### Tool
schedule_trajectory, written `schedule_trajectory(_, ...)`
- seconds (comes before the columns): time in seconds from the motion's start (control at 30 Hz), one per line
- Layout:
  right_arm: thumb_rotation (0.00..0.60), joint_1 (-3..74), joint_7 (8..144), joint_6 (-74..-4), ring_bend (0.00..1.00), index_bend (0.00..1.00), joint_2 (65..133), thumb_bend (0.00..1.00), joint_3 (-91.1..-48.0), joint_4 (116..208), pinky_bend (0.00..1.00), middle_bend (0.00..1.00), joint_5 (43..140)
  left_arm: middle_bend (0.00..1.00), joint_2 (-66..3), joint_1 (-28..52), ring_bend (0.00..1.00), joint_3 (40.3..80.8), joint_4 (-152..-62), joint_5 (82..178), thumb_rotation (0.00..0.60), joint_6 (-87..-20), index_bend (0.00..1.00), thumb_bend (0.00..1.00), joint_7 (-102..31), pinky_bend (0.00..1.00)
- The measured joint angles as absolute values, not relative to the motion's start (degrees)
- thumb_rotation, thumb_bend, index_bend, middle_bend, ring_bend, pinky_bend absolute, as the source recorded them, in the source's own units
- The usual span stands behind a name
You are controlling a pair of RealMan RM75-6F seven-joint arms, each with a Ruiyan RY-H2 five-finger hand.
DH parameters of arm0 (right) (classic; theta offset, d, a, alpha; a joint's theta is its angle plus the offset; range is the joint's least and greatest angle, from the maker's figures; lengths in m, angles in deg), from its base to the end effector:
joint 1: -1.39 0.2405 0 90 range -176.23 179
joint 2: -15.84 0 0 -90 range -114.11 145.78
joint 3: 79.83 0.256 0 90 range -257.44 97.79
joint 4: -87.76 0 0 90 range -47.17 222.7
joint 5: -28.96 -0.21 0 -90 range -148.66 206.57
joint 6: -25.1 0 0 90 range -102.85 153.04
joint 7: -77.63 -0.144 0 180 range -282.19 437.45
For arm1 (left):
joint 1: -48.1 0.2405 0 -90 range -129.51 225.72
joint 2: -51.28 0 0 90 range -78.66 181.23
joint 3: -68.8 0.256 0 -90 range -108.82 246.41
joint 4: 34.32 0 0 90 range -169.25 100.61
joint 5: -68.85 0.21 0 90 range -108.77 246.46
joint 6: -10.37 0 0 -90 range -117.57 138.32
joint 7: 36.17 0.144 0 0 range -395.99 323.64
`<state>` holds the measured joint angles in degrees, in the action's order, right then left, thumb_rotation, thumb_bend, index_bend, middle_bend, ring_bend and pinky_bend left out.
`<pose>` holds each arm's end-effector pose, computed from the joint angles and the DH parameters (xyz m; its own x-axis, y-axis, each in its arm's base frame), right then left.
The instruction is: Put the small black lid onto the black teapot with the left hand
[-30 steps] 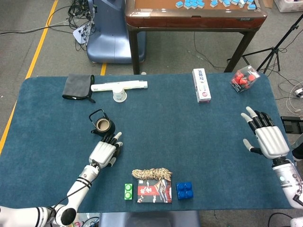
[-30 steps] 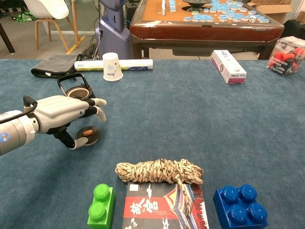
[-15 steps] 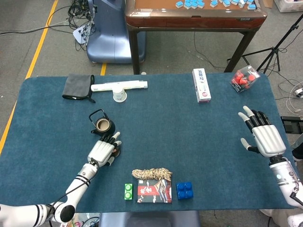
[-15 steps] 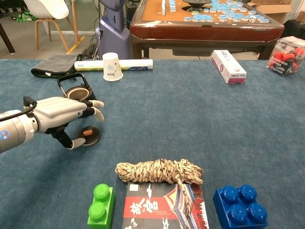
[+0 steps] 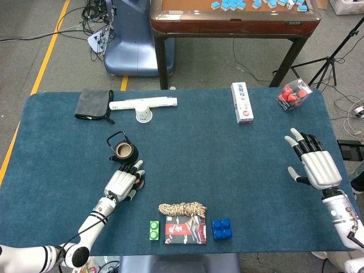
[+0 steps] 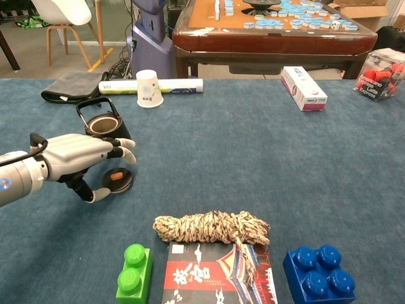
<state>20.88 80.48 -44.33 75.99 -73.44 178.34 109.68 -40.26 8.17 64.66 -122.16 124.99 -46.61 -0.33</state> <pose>-0.2858 -0.2722 0.1655 0.5234 -0.0779 0.8485 -0.8481 -0.1442 0.5098 -0.1730 0.3021 -0.0461 0.6014 0.3350 0.7253 0.7919 -0.3707 -0.4853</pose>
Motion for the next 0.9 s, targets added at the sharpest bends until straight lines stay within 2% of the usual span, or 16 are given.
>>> schedule_trajectory(0.9,0.600,21.5,80.5,-43.5,0.00,0.00,76.5,0.36,-73.5,177.7,0.00,0.00,109.6,0.00,-40.4,8.2,0.00,65.3,-120.0,124.9,0.600,-45.7,0.17,0.38,-2.9,0.00)
